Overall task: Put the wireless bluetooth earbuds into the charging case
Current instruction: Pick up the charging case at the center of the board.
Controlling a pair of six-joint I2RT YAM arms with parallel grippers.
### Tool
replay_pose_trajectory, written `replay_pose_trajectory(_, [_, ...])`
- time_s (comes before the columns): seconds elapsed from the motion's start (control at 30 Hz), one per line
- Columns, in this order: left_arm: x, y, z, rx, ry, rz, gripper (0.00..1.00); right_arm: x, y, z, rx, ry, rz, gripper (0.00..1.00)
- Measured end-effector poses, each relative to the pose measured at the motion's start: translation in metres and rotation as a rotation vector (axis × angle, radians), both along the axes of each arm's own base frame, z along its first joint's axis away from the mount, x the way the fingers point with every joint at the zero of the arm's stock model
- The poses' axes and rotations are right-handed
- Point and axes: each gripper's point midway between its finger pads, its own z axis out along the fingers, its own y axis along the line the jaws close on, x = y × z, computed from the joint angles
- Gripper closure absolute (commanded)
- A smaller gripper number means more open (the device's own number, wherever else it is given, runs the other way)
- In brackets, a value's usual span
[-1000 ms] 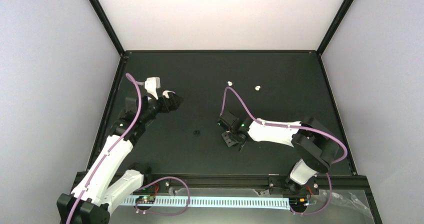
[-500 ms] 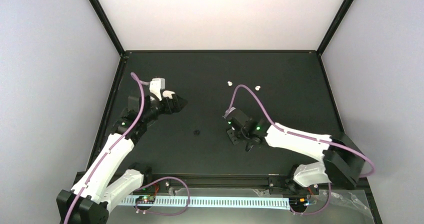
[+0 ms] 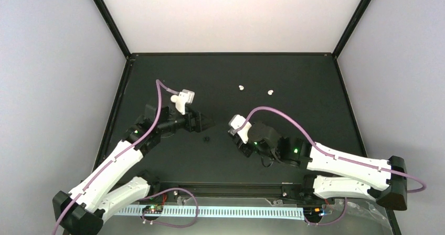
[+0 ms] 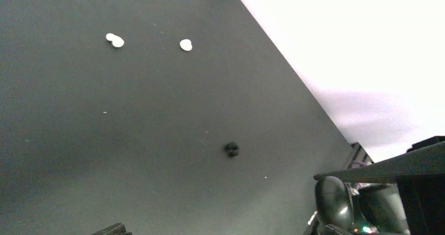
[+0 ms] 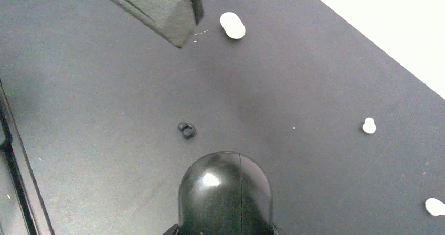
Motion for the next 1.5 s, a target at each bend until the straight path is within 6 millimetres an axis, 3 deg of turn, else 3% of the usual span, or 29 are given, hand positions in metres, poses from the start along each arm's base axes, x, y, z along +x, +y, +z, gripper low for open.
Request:
replay_pose_trajectory(0.3, [-0.033, -0.035, 0.012, -0.053, -0.015, -0.166, 0.03, -0.010, 0.002, 0.005, -0.110, -0.162, 0.052, 0.62])
replay_pose_trajectory(0.63, [-0.047, -0.061, 0.007, -0.066, 0.013, -0.245, 0.13, -0.011, 0.007, 0.000, -0.201, -0.248, 0.069, 0.63])
replay_pose_trajectory(0.97, [-0.043, -0.069, -0.001, -0.061, 0.046, -0.234, 0.33, -0.009, 0.014, 0.011, -0.161, -0.269, 0.061, 0.63])
replay_pose_trajectory(1.5, [-0.041, -0.078, 0.001, -0.090, 0.065, -0.241, 0.49, -0.007, 0.022, 0.022, -0.098, -0.284, 0.050, 0.63])
